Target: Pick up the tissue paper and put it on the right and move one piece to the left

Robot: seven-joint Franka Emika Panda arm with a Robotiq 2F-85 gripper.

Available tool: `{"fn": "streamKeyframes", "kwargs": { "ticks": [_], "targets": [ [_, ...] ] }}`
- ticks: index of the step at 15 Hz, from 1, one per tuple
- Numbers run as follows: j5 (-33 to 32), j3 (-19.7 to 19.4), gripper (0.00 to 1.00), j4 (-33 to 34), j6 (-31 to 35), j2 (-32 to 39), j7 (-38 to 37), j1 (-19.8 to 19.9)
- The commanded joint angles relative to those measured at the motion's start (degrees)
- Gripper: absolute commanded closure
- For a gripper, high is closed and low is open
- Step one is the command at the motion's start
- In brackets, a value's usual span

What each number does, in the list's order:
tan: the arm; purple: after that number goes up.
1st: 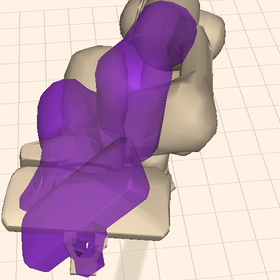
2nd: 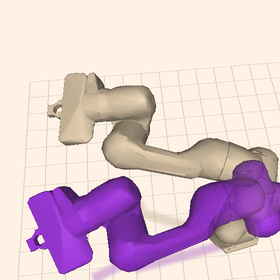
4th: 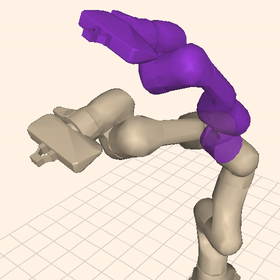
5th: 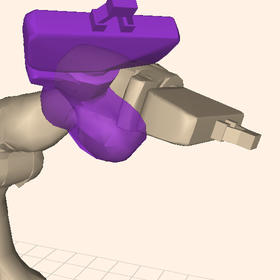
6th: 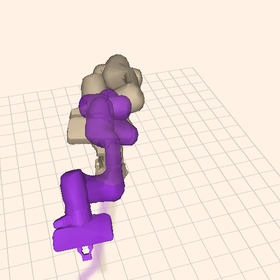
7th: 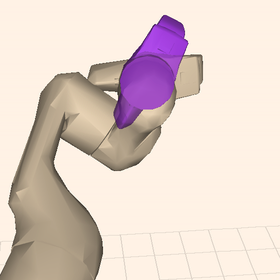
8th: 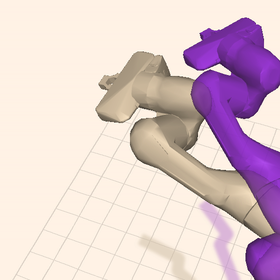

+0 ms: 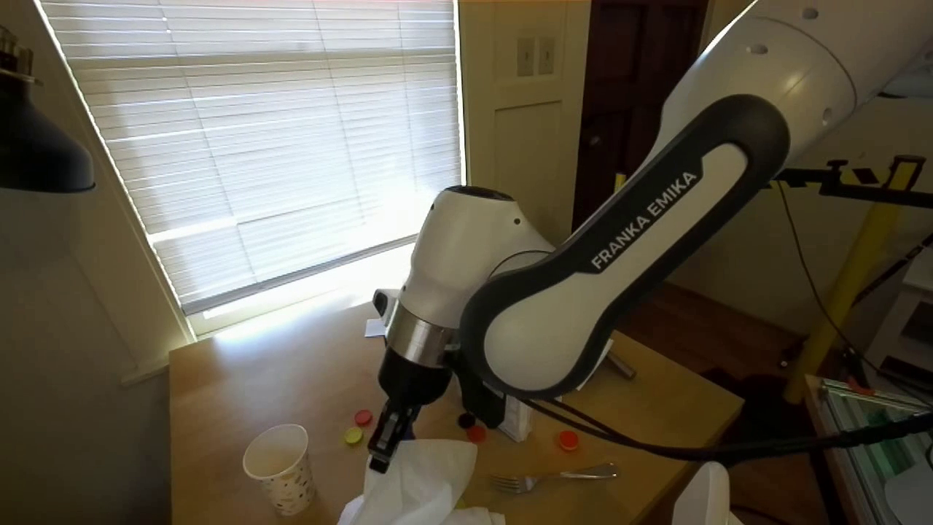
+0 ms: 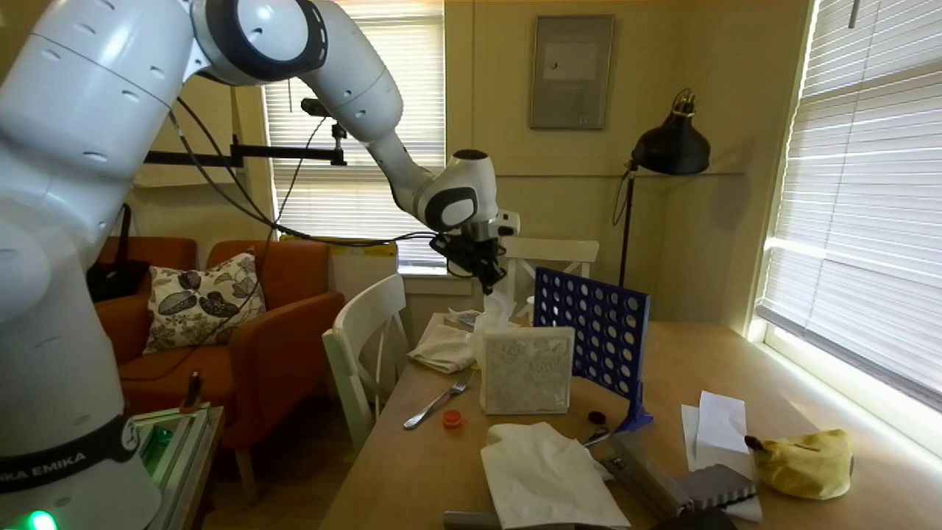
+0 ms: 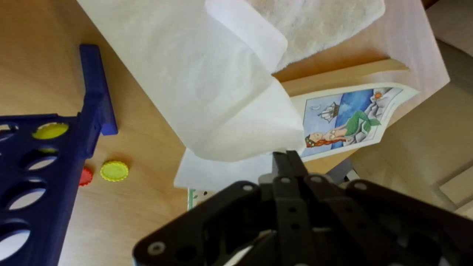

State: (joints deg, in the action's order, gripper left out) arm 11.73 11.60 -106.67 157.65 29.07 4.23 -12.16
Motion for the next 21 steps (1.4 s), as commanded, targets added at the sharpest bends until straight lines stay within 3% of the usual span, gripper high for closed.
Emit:
{"fn": "streamKeyframes", "kwargs": {
  "ticks": [1, 5, 8, 12, 17, 21],
  "targets": [
    [-4.09, 0.00, 0.72, -2.05, -1.39, -0.35, 0.14, -0.07],
    [-3.43, 1.91, 0.46, -6.27, -1.52, -4.94, 1.89, 1.92],
    [-1.68, 3.32, 0.24, -11.50, -5.17, -13.01, 2.20, 3.99],
    [-1.87, 1.37, 0.00, -16.46, -21.47, -25.66, 0.53, 4.77],
    [-7.20, -4.88, 0.00, -18.77, -46.75, -38.58, -4.11, 7.28],
    [-8.06, -11.23, 0.00, -15.43, -58.81, -39.50, -4.40, 12.33]
  ]
}}
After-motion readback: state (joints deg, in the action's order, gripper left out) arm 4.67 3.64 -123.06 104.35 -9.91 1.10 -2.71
